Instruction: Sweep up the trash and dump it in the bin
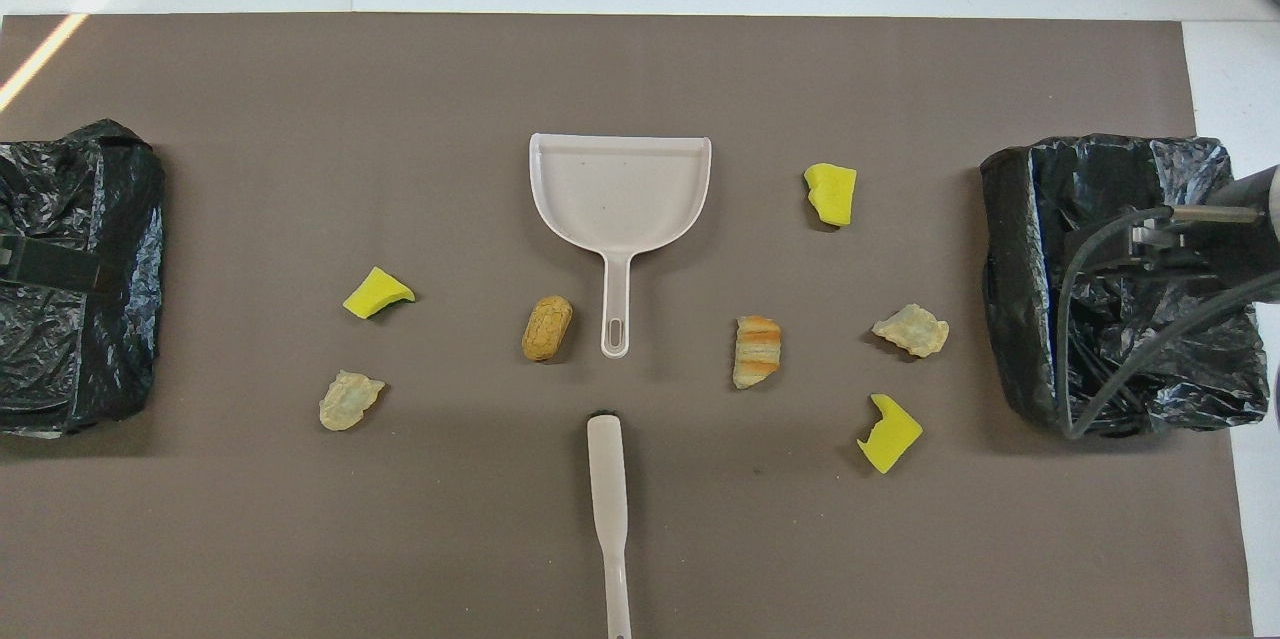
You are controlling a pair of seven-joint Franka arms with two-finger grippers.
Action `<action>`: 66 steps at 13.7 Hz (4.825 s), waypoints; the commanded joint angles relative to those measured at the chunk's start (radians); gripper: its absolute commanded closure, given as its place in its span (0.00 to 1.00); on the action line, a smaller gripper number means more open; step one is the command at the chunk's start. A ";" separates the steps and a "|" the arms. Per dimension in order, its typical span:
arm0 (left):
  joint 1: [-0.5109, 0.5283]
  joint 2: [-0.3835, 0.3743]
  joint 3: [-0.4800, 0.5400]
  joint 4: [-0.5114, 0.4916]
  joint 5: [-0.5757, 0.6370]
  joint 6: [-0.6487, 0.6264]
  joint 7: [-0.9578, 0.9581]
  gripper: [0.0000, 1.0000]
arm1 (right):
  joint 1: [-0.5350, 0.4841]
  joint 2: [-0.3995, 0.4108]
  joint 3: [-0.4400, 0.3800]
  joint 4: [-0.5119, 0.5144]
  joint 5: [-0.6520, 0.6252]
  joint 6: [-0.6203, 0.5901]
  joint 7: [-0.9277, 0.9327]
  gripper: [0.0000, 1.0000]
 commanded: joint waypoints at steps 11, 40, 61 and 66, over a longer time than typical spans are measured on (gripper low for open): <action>0.017 -0.025 0.000 -0.043 0.005 -0.036 0.002 0.00 | -0.021 0.003 0.002 0.010 0.010 0.007 -0.028 0.00; -0.966 -0.160 -0.025 -0.956 -0.073 0.846 -0.901 0.00 | 0.445 0.465 0.017 0.056 -0.054 0.453 0.378 0.00; -1.032 -0.149 -0.039 -0.980 -0.073 0.894 -1.127 0.86 | 0.565 0.507 0.017 -0.052 -0.045 0.599 0.473 1.00; -1.024 -0.198 -0.043 -0.970 -0.072 0.790 -1.153 1.00 | 0.553 0.487 0.017 -0.022 -0.070 0.607 0.421 1.00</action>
